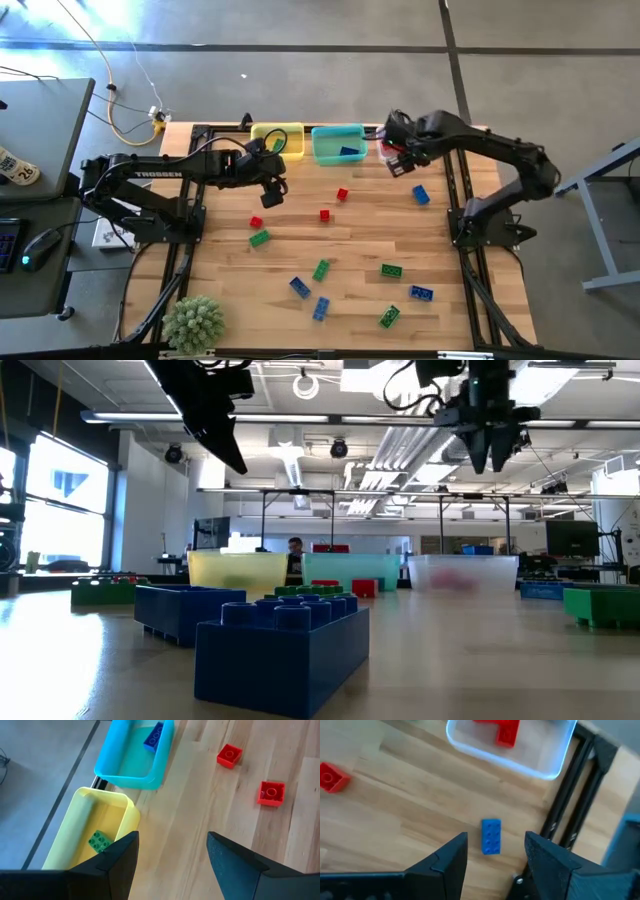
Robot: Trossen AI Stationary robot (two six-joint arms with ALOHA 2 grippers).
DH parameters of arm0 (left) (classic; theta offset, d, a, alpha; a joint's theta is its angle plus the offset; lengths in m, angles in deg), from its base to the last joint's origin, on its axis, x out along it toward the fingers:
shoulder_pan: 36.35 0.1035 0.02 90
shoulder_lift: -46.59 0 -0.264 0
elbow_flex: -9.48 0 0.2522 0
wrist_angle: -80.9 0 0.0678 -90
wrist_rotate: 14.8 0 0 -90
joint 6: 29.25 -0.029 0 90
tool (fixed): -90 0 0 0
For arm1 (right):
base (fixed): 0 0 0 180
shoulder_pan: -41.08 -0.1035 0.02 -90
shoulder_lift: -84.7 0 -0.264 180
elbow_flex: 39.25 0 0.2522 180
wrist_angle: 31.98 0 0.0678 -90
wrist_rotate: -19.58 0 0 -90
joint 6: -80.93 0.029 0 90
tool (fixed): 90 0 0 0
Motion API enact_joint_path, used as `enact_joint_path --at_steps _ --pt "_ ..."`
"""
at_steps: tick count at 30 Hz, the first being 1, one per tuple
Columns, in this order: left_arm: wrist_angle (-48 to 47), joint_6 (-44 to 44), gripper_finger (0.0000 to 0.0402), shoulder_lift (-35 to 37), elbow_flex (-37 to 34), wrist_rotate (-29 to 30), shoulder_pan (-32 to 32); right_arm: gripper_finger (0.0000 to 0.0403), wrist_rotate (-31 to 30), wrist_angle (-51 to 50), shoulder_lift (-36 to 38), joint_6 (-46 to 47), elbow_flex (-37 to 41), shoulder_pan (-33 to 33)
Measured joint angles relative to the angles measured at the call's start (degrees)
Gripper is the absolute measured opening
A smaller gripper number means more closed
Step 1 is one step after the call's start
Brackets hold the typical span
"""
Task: Sort & place blocks by color
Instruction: Put the blue game piece into the blue bin
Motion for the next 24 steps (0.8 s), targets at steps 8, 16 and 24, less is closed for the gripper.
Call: enact_joint_path --at_steps 8,16,24 --pt "0.08 -0.46 0.0223 0.00 0.00 -0.04 0.00 0.0183 2.57 6.54 6.52 3.86 11.15 -0.96" --pt "0.33 -0.46 0.0223 0.00 0.00 -0.04 0.00 0.0195 2.99 11.53 6.75 4.69 19.51 -0.41" --pt "2.56 -0.19 0.0223 0.00 0.00 -0.12 0.01 0.0229 3.45 15.37 6.75 4.68 26.08 1.44"
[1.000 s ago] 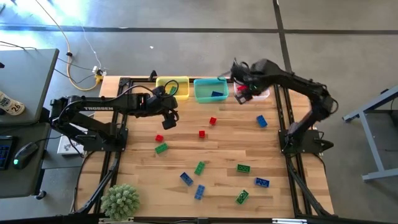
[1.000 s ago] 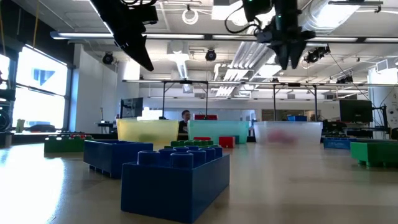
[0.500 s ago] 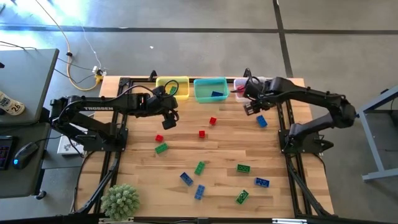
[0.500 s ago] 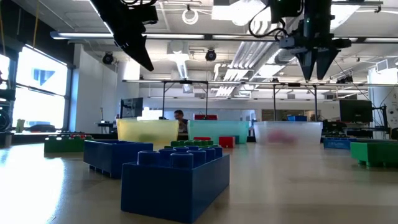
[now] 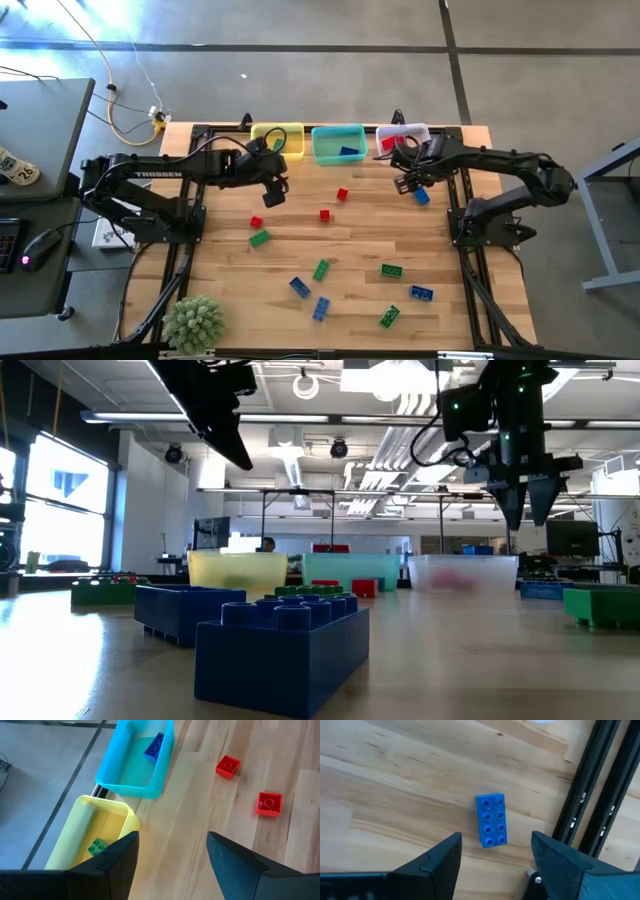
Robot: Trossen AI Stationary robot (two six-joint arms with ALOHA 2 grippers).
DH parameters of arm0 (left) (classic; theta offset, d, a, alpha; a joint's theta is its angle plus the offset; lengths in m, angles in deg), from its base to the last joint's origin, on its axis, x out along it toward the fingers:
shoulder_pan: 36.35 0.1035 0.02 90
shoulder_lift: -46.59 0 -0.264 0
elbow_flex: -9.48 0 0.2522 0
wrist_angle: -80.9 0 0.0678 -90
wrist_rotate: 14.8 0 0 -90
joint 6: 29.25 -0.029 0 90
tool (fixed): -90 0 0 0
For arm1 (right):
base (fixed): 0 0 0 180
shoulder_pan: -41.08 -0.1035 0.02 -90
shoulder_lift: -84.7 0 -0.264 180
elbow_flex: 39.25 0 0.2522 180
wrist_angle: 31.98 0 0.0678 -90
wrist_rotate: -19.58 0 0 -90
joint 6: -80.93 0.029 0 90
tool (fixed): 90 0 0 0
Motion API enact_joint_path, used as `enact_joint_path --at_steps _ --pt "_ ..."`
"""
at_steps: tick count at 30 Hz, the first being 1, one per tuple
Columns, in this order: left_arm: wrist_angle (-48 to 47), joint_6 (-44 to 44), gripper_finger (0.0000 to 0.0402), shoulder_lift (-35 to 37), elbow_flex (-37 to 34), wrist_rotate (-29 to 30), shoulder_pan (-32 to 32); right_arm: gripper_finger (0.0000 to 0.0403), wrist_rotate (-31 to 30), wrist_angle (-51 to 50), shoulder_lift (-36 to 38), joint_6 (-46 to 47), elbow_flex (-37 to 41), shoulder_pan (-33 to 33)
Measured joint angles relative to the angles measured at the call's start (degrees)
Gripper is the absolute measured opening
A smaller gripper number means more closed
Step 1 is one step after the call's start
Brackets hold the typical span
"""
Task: Sort & place blocks by color
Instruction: Put the blue game piece into the blue bin
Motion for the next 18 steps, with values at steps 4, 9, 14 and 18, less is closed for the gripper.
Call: enact_joint_path --at_steps 4,9,14,18 --pt "0.96 1.69 0.0223 0.00 0.00 -0.82 0.00 0.0232 1.51 4.96 0.00 -0.39 2.78 1.63" --pt "0.94 2.81 0.0223 0.00 0.00 -0.89 -0.01 0.0232 2.46 8.40 -1.27 -1.88 4.29 3.74" --pt "0.94 2.81 0.0223 -0.01 0.00 -0.89 0.01 0.0232 3.99 8.30 -4.54 -4.71 4.29 5.96" --pt "0.92 2.83 0.0223 0.00 0.00 -0.88 -0.01 0.0232 5.00 7.88 -7.96 -6.63 4.27 7.13"
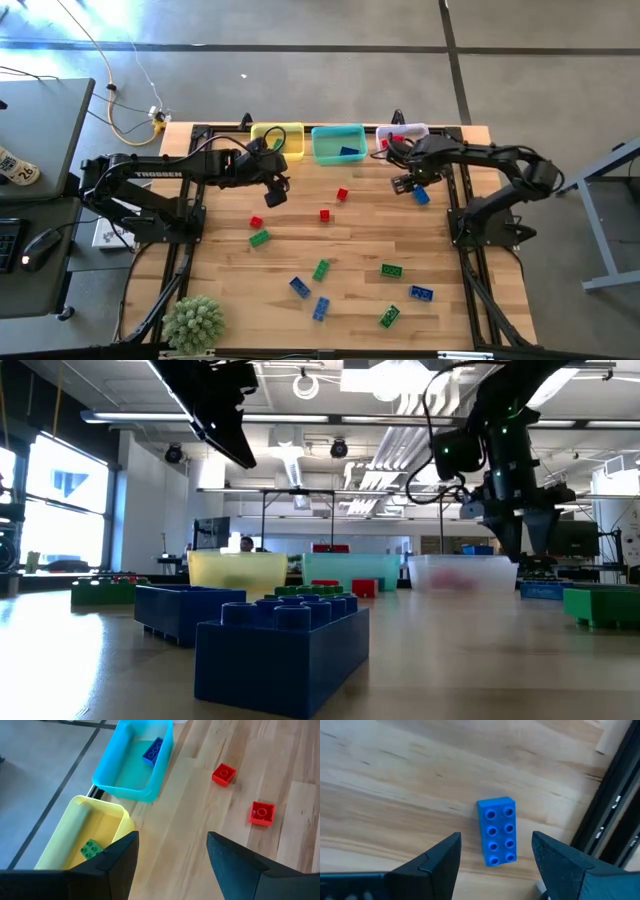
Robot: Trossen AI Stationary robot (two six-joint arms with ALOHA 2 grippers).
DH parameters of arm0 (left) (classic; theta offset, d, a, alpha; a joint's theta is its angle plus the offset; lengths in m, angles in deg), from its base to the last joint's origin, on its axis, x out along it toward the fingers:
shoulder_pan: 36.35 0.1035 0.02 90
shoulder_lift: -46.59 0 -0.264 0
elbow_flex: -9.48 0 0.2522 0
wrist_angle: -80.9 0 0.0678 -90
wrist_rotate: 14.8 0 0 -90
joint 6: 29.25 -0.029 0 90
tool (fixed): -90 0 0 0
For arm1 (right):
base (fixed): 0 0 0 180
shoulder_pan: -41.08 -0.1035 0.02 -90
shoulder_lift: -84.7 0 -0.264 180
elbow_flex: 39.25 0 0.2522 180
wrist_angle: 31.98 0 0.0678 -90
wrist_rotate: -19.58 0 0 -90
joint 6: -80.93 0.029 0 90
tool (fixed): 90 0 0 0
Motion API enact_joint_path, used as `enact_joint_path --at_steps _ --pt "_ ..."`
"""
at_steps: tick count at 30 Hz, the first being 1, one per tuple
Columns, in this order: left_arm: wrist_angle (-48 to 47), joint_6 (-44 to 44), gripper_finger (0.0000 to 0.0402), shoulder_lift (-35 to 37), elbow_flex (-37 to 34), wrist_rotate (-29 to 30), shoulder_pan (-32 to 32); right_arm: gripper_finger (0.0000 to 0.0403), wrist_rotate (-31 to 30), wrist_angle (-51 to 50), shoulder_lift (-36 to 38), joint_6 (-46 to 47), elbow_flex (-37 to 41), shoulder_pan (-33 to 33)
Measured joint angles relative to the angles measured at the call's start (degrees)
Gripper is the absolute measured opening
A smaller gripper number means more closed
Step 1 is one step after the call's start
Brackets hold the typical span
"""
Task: Sort & place blocks by color
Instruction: Put the blue game piece into the blue bin
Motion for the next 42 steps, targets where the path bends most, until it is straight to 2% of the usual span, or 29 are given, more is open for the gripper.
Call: enact_joint_path --at_steps 14,23,31,38,42 --pt "-0.01 -0.04 0.0223 -0.02 0.00 0.09 0.01 0.0232 3.97 -1.20 -10.92 -6.37 0.00 4.42" --pt "-0.01 -0.05 0.0223 -0.01 0.00 0.12 0.00 0.0230 7.04 -1.07 -16.89 -10.21 -0.30 4.69" --pt "-0.01 -0.05 0.0223 -0.01 0.00 0.12 0.02 0.0181 9.15 0.59 -18.90 -12.94 -0.26 5.65" --pt "-0.01 -0.03 0.0223 -0.01 0.00 0.12 0.01 0.0116 10.03 0.73 -18.97 -13.07 -0.24 7.16" --pt "-0.01 0.00 0.0223 0.00 0.00 0.12 0.02 0.0114 10.03 0.74 -18.99 -14.07 -0.20 7.49"
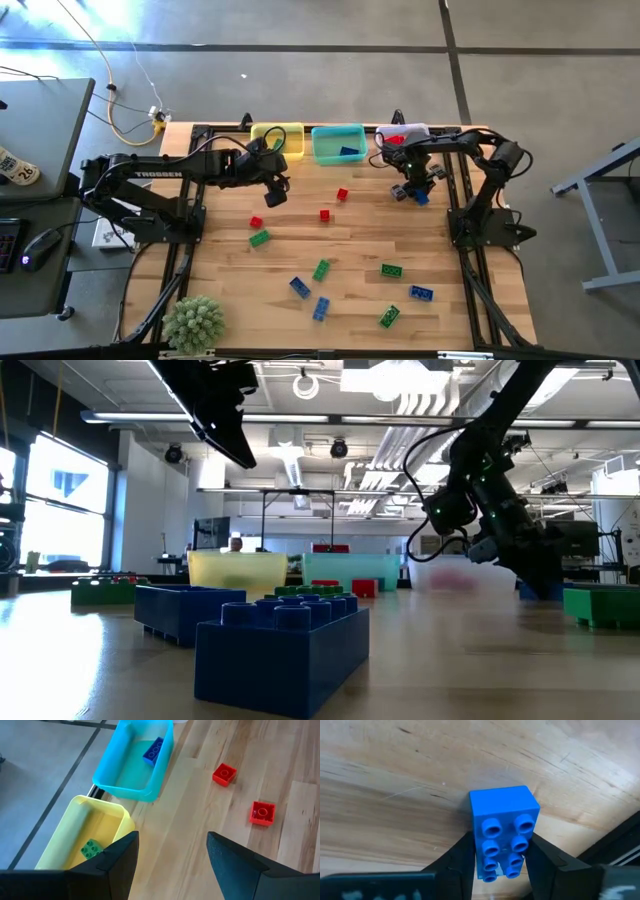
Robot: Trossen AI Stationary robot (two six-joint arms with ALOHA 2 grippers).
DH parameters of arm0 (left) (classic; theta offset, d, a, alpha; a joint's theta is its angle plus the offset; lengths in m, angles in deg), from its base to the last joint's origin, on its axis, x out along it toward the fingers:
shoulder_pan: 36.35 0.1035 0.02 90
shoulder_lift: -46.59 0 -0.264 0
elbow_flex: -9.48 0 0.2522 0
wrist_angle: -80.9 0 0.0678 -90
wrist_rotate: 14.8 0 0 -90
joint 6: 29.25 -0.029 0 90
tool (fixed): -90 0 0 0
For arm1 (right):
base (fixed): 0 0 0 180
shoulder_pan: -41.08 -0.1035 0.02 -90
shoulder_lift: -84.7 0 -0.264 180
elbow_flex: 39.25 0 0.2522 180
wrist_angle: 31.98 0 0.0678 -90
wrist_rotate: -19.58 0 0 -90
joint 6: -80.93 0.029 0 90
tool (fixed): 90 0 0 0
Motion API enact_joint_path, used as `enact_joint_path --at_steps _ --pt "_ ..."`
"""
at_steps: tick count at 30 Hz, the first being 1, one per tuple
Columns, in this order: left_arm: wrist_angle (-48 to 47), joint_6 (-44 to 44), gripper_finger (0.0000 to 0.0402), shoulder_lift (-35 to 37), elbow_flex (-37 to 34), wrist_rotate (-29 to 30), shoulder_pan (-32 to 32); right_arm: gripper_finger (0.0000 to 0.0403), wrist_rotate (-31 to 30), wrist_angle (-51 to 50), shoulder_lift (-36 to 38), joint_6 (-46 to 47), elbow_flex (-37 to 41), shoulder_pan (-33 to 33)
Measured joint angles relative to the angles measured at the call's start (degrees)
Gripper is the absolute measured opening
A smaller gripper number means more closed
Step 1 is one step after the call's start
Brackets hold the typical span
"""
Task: Sort & place blocks by color
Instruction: Put the blue game piece into the blue bin
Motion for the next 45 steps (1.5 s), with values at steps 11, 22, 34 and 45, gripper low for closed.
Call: enact_joint_path --at_steps 11,22,34,45 --pt "-0.33 3.20 0.0223 -0.01 0.00 -0.01 0.00 0.0114 0.28 -0.08 5.60 0.53 -0.29 -0.82" --pt "-0.46 13.33 0.0223 -0.02 0.00 0.00 0.00 0.0114 10.03 6.19 15.87 6.16 -0.35 -6.58" --pt "-0.47 19.45 0.0223 -0.01 0.00 -1.23 0.00 0.0114 15.04 33.86 19.82 13.22 -0.44 -9.53" --pt "-0.46 19.45 0.0223 -0.02 0.00 -1.49 0.00 0.0114 7.06 65.58 19.71 9.94 -0.50 -8.91"
